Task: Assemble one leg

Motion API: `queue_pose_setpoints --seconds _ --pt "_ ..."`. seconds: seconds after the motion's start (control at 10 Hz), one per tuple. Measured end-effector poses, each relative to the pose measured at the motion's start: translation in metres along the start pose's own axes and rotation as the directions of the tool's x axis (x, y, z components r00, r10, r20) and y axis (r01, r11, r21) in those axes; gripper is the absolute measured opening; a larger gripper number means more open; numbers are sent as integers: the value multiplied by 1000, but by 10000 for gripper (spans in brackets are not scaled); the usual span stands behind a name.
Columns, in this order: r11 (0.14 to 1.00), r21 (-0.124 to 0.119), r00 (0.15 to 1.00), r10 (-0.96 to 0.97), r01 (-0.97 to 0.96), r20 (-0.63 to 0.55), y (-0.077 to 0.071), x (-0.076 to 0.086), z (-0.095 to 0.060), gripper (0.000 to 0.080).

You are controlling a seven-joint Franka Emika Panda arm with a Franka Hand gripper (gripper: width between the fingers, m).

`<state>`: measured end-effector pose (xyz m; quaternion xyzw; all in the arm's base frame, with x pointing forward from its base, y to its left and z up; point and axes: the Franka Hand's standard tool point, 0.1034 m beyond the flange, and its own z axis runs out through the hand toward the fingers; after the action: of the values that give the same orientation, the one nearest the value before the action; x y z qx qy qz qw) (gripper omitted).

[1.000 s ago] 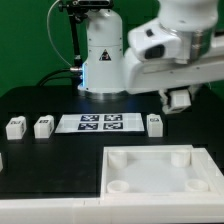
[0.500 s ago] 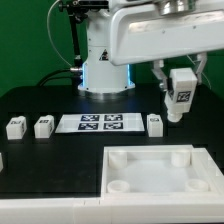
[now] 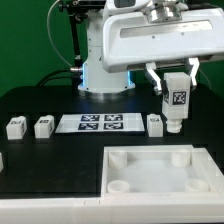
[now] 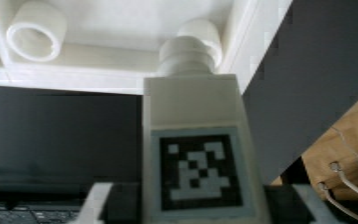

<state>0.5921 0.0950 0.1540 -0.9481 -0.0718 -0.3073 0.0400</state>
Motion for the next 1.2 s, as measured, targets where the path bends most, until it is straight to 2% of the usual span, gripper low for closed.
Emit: queue_pose_setpoints --seconds 0.1,0.2,0.5,0.8,1.2 --pt "1000 3 1000 5 -5 -28 2 22 16 294" --pt "1000 10 999 9 -9 -37 2 31 34 294" --pt "999 34 1000 19 -19 2 -9 24 67 294" --pt "999 42 1000 15 -16 21 -15 14 75 294" --pt "999 41 999 14 -15 35 -15 4 77 294"
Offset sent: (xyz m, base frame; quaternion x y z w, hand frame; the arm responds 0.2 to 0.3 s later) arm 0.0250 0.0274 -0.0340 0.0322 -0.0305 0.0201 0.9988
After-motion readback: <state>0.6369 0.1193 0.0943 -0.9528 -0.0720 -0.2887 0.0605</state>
